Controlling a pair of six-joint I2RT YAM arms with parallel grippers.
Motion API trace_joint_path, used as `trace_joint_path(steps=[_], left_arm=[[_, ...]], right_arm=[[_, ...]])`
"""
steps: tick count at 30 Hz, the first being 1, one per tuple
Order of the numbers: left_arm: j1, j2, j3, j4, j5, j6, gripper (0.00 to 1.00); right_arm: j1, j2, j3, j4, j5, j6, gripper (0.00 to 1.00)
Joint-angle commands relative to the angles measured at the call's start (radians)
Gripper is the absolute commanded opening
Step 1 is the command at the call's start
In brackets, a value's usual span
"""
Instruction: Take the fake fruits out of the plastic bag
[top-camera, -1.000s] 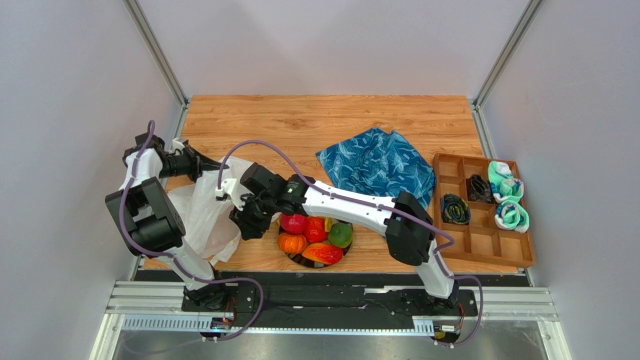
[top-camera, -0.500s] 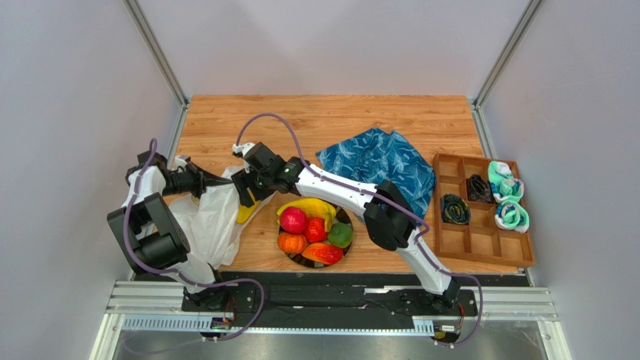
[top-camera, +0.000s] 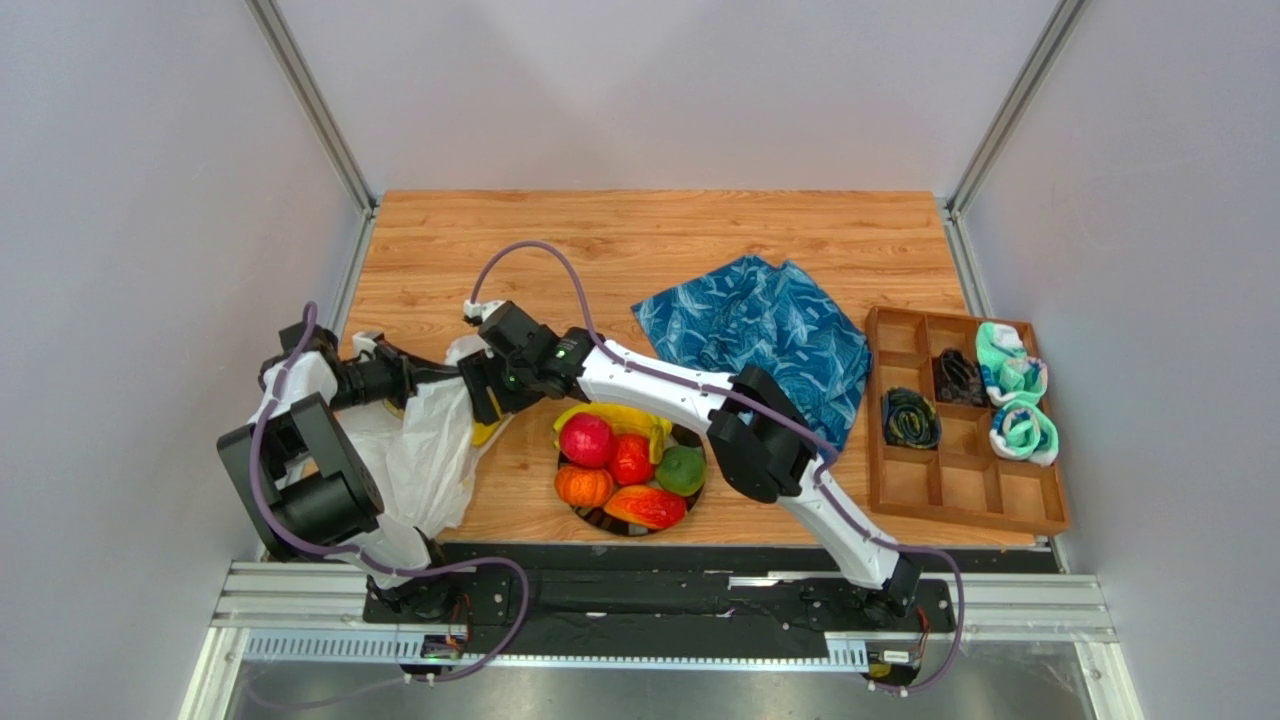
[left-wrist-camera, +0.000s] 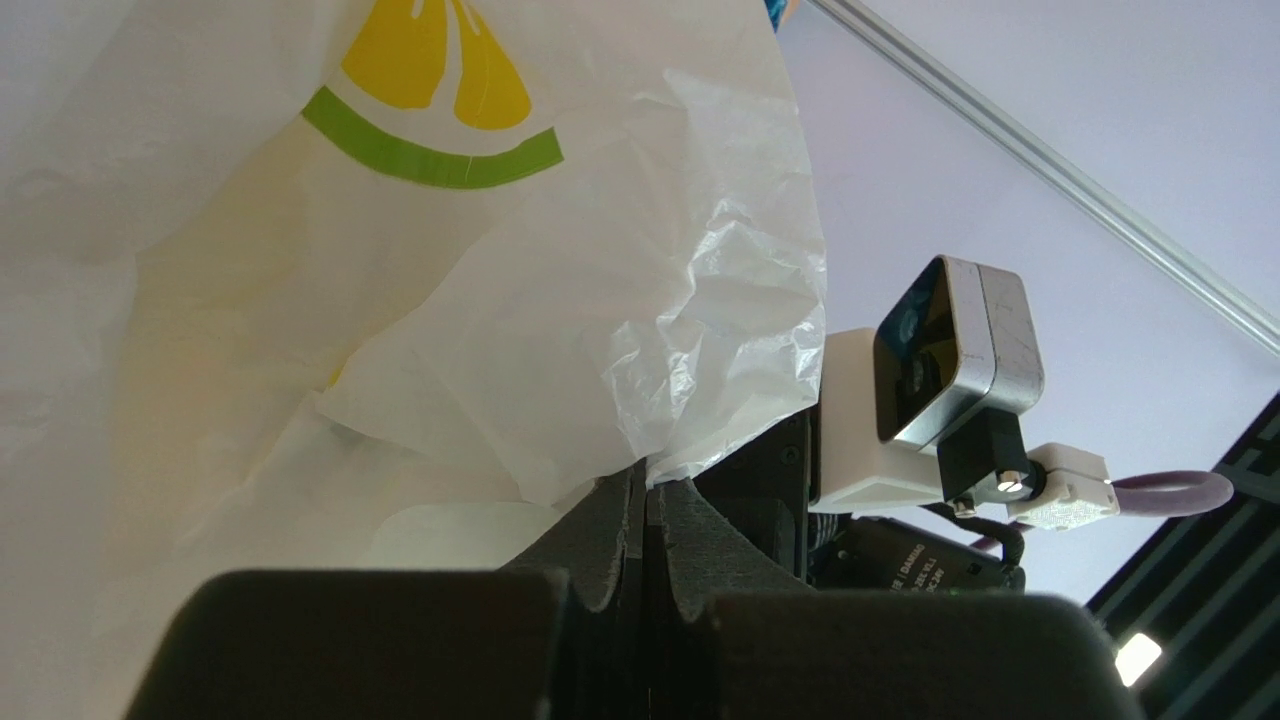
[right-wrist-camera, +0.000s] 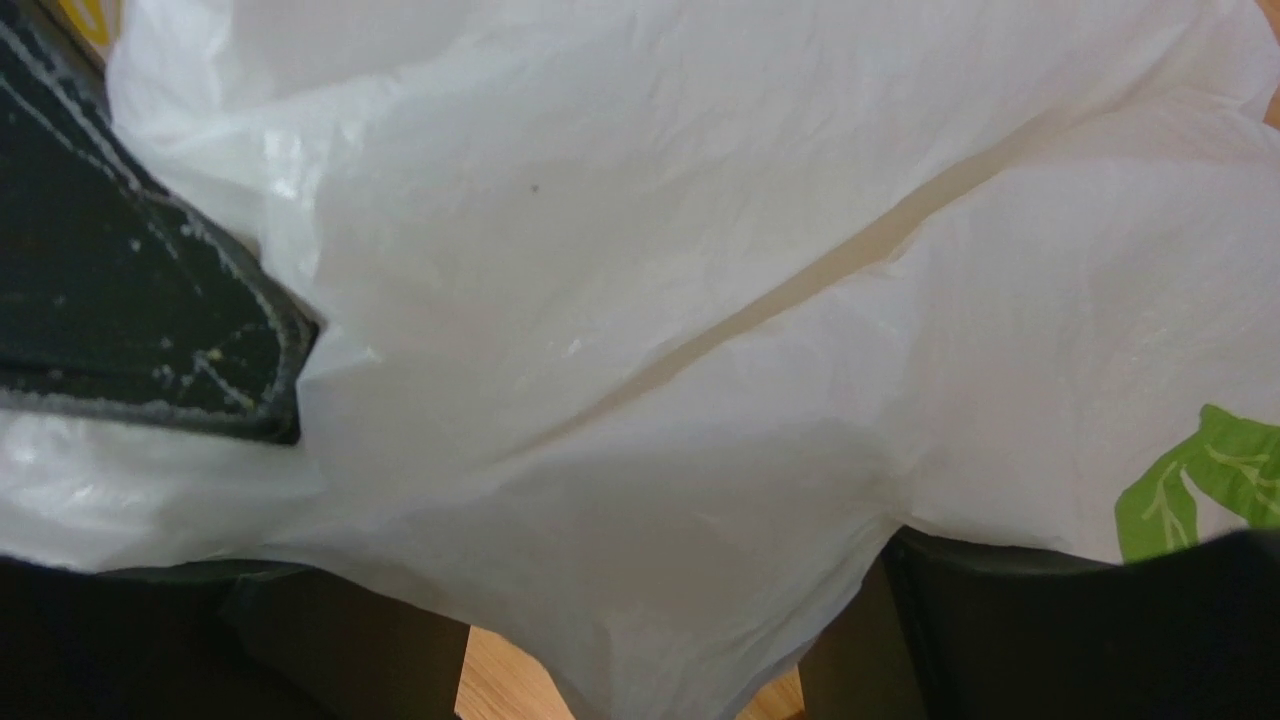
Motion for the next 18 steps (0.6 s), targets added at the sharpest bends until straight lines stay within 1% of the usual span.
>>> trace_joint_path(steps=[1,7,11,14,15,18], left_arm=[[0.013,0.002,-0.012,0.009,0.051,-0.031,0.0],[0.013,-0.011,-0.066,-0.023,0.054,-0.01,0.0],[0.011,-0.027,-0.094,-0.044,0.046,0.009,0.0],[0.011,-0.061,-0.112,-0.104,0.018,0.044,0.0],[0.013,-0.067,-0.121,-0.118,0.017,0.047,0.0],[0.011,-0.084,-0.143,-0.132,0.017,0.055,0.0]], right_arm=[[0.003,0.069,0.103,0.046,0.048,0.048,0.7],[0.003,0.172,0.19,0.049,0.076,0.137,0.74],[0.002,0.242,0.285,0.082,0.082,0.198,0.77],[-0.014,0.285,0.318,0.153,0.029,0.279,0.78],[-0.02,0.293,0.325,0.2,-0.011,0.31,0.78],[-0.025,0.322,0.351,0.256,-0.047,0.334,0.78]])
